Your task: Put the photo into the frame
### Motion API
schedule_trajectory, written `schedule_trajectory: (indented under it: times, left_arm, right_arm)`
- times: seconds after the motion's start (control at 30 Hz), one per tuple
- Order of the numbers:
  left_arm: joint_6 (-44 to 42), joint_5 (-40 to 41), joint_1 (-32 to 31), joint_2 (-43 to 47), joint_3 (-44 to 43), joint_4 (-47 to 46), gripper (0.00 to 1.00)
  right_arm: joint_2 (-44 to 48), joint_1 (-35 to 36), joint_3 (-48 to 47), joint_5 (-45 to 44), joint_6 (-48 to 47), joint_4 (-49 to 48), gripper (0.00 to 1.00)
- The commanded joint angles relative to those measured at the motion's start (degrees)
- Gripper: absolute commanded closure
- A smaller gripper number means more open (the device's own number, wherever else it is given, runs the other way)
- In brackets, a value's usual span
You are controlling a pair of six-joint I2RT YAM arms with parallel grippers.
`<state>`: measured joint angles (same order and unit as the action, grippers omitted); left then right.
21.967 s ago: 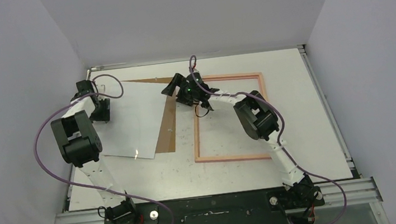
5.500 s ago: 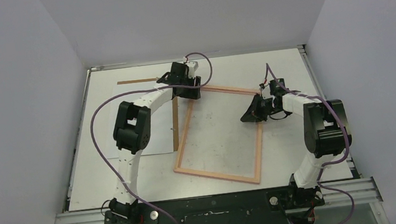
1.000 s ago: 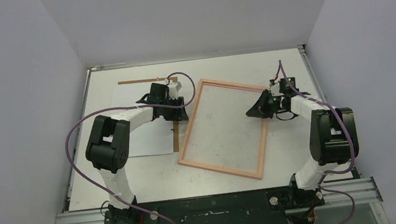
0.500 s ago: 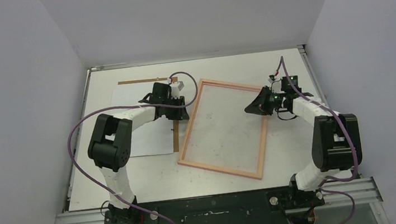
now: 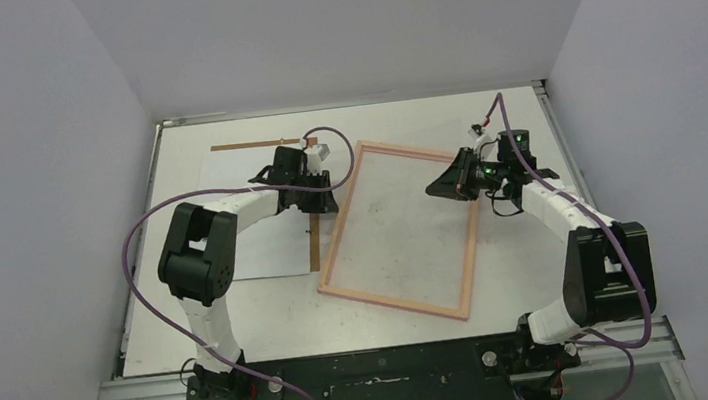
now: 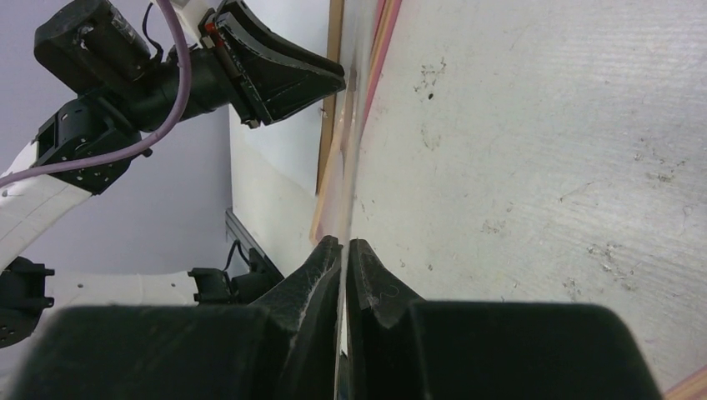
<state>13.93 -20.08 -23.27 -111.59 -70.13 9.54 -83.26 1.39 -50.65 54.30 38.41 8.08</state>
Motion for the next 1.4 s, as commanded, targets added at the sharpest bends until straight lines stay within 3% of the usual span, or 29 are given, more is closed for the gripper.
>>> schedule_trajectory:
  times: [0.0, 0.6, 1.37]
  left_arm:
    - [-0.37, 0.83, -0.11, -0.78, -1.11, -0.75, 0.78]
    - [-0.64, 0.74, -0.03, -0.85, -1.19, -0.05, 0.81]
    - [-0.57, 0.30, -0.03, -0.56, -1.63, 0.39, 0.83]
  right_arm:
    - [-0.40, -0.37, 1.95, -0.63, 0.77, -4.85, 0.95]
    - [-5.86, -2.91, 1.80, -9.88, -2.87, -3.94, 0.95]
    - [-11.73, -4.04, 2.85, -6.88, -3.46, -2.61, 0.95]
